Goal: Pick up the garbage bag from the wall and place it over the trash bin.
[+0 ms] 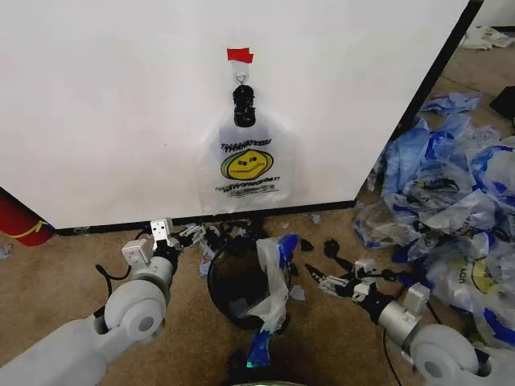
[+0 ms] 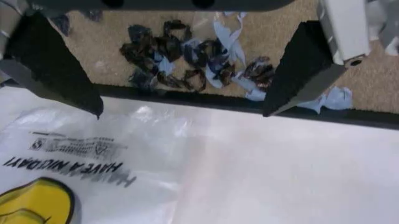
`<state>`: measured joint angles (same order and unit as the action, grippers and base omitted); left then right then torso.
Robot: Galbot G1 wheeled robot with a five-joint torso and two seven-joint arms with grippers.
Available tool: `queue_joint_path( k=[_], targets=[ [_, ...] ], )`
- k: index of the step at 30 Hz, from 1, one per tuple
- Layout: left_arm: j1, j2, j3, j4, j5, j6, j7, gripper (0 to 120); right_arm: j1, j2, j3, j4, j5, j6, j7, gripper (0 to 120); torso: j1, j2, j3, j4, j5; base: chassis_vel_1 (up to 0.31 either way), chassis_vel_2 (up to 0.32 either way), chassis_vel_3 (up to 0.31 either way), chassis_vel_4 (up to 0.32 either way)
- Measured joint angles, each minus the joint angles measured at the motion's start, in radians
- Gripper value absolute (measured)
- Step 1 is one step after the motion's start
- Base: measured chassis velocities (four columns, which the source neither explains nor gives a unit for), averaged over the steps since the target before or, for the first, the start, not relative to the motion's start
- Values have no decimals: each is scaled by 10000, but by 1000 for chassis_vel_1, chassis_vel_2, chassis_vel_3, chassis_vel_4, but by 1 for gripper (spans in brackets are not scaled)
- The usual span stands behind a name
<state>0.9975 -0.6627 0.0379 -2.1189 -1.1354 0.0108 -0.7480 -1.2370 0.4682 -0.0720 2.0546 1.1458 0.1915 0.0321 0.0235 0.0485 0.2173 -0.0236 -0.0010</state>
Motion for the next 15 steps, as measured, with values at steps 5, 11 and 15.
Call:
queue_joint_path(
  k=[5, 11, 15],
  targets=[
    [136, -98, 42, 9, 29, 0, -61, 100, 593, 187, -679, -23, -17, -121, 276, 100, 0, 0, 0, 1, 0, 0, 0, 0, 0],
    [292, -250, 62, 30, 218, -13, -126, 100, 734, 192, -857, -9, 4, -230, 538, 100, 0, 0, 0, 0, 0, 0, 0, 0, 0],
    [526, -291, 46, -25, 379, -46, -201, 100, 456, 194, -767, 126, 7, -418, 1040, 100, 0, 0, 0, 0, 1, 0, 0, 0, 0]
  ],
)
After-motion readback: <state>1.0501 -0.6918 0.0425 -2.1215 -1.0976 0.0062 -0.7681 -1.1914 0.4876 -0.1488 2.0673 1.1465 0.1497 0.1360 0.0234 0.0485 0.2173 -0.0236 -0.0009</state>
